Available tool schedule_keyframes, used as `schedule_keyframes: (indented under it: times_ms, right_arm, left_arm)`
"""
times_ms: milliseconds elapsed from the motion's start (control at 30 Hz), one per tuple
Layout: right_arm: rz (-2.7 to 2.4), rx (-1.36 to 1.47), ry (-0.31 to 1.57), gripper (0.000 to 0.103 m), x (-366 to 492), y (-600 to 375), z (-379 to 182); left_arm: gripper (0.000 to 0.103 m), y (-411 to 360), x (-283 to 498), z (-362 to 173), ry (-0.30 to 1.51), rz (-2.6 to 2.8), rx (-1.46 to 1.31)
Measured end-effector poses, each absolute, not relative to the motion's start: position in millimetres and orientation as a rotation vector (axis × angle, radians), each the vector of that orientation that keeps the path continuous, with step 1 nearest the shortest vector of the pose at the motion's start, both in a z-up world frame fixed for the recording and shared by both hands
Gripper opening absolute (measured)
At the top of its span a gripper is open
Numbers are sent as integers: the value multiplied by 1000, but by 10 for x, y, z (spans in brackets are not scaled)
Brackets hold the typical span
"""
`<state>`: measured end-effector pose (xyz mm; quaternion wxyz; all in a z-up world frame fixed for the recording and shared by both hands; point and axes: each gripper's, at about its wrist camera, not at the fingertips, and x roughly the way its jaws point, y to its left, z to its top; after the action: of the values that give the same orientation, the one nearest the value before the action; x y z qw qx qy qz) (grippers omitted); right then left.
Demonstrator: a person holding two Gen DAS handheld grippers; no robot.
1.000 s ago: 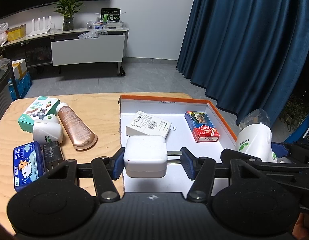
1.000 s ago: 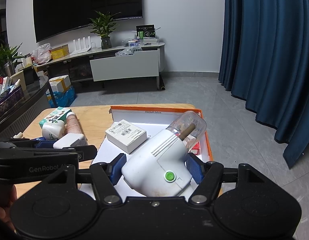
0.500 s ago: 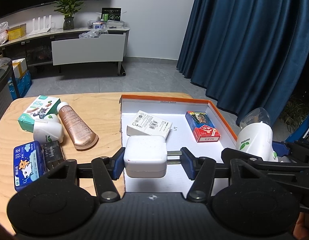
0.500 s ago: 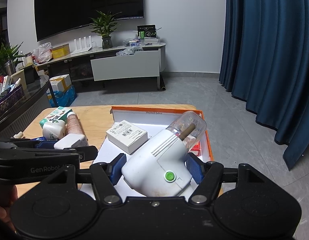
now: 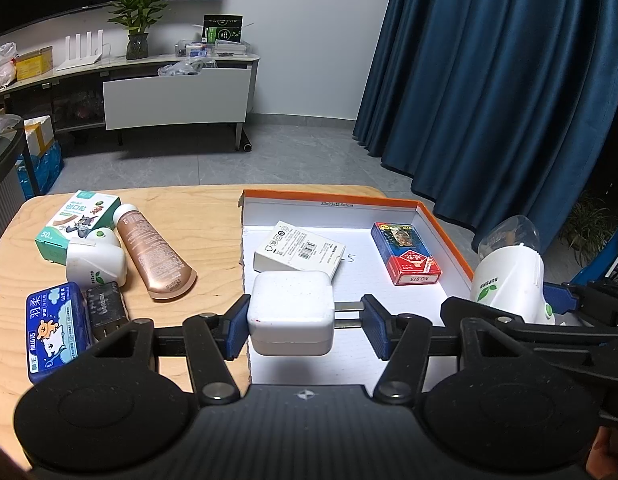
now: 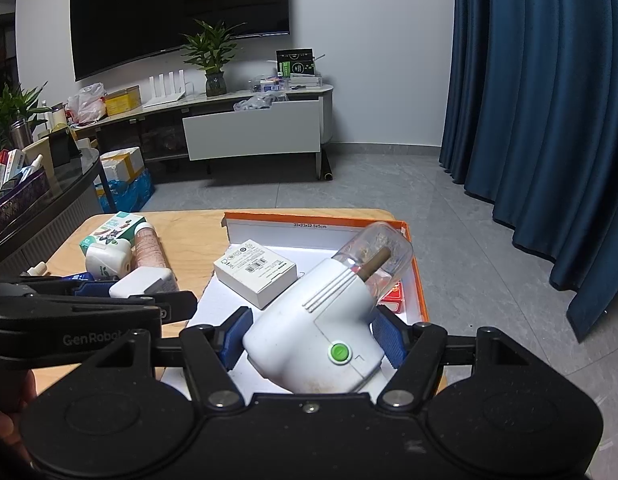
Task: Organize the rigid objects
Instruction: 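Carry charger with left gripper while right gripper carries freshener over tray, then hold charger above tray with left gripper while right gripper holds freshener beside it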
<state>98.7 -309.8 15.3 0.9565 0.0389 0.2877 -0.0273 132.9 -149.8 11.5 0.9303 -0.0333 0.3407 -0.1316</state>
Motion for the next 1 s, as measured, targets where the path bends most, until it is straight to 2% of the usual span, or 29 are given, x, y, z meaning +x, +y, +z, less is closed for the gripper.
schedule_keyframes:
  times_ms: [1000]
  right_arm:
    - [-55,77,587,79,1001,-3093,145]
  left_arm:
    - [59,-1473,1333,83,702,-262,-76]
